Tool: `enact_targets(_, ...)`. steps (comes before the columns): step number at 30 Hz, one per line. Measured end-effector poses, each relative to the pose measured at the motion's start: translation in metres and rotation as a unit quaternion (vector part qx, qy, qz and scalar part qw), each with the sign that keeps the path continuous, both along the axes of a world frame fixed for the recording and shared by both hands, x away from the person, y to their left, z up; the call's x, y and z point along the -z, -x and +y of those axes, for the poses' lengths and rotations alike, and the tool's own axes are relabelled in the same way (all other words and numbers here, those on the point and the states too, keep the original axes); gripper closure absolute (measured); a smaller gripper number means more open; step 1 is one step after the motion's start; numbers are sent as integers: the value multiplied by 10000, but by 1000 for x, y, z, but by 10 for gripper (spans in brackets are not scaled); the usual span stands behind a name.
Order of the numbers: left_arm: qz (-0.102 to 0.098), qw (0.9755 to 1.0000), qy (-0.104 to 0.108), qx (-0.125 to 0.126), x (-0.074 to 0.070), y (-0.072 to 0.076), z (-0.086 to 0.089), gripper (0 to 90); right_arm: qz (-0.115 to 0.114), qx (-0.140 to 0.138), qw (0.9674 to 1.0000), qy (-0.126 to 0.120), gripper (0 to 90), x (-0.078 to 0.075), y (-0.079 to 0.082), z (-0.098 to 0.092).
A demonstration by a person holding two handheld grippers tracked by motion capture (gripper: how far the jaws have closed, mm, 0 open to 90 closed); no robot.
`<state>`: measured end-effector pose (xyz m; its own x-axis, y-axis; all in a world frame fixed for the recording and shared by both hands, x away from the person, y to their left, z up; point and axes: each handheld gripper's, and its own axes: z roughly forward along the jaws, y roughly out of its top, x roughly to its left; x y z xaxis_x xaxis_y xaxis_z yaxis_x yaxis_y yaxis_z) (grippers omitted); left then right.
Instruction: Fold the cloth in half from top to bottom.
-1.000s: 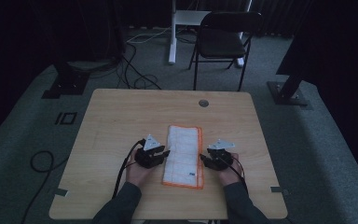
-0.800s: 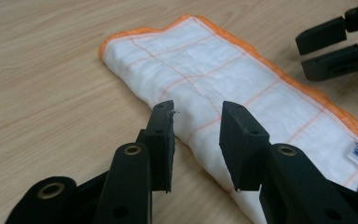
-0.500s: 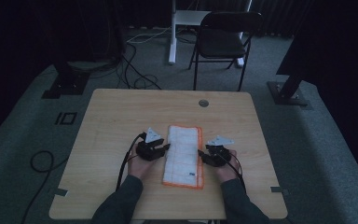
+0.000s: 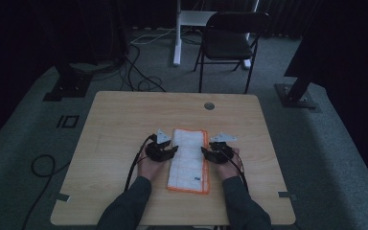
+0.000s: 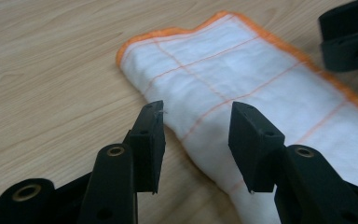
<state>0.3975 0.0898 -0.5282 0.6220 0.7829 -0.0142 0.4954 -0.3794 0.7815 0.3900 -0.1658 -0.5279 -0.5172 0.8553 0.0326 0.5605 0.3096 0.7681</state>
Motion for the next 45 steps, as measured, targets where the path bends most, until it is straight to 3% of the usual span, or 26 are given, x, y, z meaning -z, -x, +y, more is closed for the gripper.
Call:
enact_targets(19,303,9988,-64,-389,3,-40,-9,566,196,412,9989,-120,588,9,-41,5)
enact_targets(25,406,9978,14,-530,1,-50,-8,564,305,544,9979,-190,592,12,-54,5)
enact_targets(28,475,9972,-90,-569,3,-54,-9,564,362,556,9977,-150,582,14,-58,6)
enact_targets(32,622,9962,-74,-605,7,-58,-8,561,391,556,9977,-82,580,13,-60,7)
enact_targets(37,668,9957,-80,-635,9,-60,-9,566,406,492,9980,-43,644,13,-60,9)
enact_targets(40,717,9955,-90,-619,8,-60,-10,606,419,426,9982,-83,715,13,-60,10)
enact_targets(45,805,9954,-108,-501,6,-60,-14,767,485,313,9981,-193,815,13,-62,11)
